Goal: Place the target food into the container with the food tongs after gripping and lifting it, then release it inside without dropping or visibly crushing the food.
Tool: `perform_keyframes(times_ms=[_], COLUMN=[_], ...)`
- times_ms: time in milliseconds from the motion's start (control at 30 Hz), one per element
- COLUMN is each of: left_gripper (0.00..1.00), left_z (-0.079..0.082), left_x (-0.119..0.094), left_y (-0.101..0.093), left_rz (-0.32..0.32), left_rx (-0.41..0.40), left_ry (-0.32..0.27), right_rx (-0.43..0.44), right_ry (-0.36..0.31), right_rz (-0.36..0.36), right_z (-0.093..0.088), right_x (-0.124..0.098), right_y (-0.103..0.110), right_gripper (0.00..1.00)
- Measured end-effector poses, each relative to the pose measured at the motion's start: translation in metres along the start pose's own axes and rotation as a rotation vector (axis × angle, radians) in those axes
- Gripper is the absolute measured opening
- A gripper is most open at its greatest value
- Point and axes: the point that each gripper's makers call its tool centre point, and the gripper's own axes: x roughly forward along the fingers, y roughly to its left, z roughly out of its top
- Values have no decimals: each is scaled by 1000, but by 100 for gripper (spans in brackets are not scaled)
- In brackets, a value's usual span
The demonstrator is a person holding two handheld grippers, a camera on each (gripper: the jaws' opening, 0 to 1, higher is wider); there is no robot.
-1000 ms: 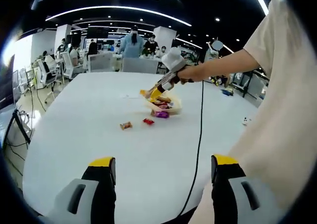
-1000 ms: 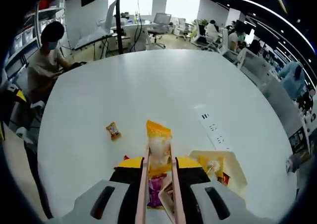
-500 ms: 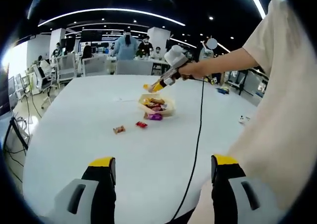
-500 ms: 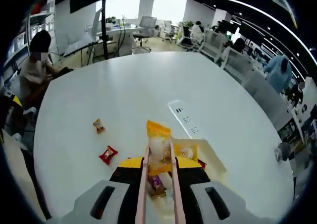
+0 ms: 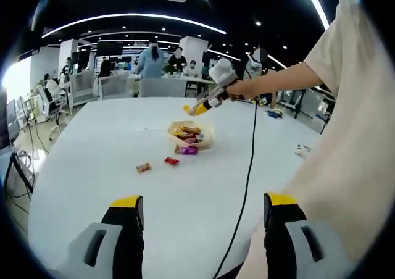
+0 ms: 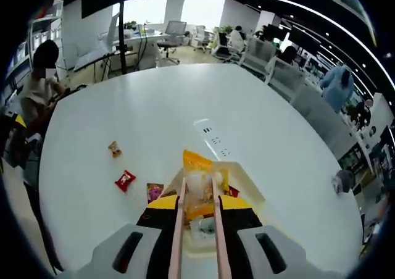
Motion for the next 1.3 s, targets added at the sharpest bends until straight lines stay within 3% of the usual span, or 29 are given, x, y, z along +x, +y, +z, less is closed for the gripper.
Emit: perform_keyframes(times_ms=[733,1300], left_gripper=[80,79], left_z=[6,7], left_x=[1,8], left_y=[-9,-15], left_rz=[-1,10], left_rx=[20,20], left_ry=[-2,-2], right_rx=[-8,-9], right_ry=[1,-9], right_rz=[-22,-21], right_z=[-8,-11], right_x=[-16,-15], right_y=[-13,-19], right_gripper=[23,23])
